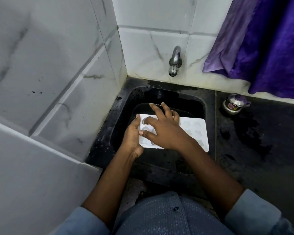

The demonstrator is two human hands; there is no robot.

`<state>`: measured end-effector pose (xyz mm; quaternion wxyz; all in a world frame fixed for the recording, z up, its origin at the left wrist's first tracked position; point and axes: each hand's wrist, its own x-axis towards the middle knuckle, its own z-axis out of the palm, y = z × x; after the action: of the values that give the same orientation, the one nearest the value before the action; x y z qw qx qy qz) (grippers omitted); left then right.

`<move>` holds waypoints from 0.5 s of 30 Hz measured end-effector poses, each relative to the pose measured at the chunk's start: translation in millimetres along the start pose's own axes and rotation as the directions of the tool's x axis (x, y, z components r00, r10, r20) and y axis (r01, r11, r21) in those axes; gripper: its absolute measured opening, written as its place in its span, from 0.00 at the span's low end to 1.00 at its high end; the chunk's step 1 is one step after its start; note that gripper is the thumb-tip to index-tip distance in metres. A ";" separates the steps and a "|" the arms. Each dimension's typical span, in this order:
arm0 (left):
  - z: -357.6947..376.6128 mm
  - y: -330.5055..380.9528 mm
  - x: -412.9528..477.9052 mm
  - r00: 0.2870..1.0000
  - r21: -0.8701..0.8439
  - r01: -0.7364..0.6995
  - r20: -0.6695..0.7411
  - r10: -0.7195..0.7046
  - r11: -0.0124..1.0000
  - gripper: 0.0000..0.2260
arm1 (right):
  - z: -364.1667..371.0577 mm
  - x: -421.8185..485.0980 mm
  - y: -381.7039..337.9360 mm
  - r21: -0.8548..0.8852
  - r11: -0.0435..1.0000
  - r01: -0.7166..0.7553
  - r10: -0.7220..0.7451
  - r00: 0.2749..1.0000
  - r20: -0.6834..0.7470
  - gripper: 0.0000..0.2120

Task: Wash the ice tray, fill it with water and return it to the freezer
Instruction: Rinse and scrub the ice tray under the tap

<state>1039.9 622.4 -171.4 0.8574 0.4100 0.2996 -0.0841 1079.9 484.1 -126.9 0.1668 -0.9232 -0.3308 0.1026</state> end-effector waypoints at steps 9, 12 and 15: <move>4.1 2.1 -5.4 1.000 0.021 -0.014 -0.026 0.015 1.000 0.31 | 0.6 1.1 -0.3 0.024 1.000 0.009 -0.009 1.000 0.002 0.24; 5.1 2.8 -5.7 0.999 0.020 -0.021 -0.038 0.022 1.000 0.31 | 1.7 0.7 -1.1 0.030 0.999 -0.016 0.016 1.000 0.014 0.25; 5.7 4.1 -7.0 0.999 0.015 -0.019 -0.035 0.019 1.000 0.30 | 3.0 0.4 -3.4 0.033 0.999 -0.014 0.014 1.000 0.018 0.24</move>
<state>1038.4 620.0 -161.9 0.8498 0.4203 0.3102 -0.0707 1077.4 487.5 -128.5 0.1781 -0.9217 -0.3241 0.1173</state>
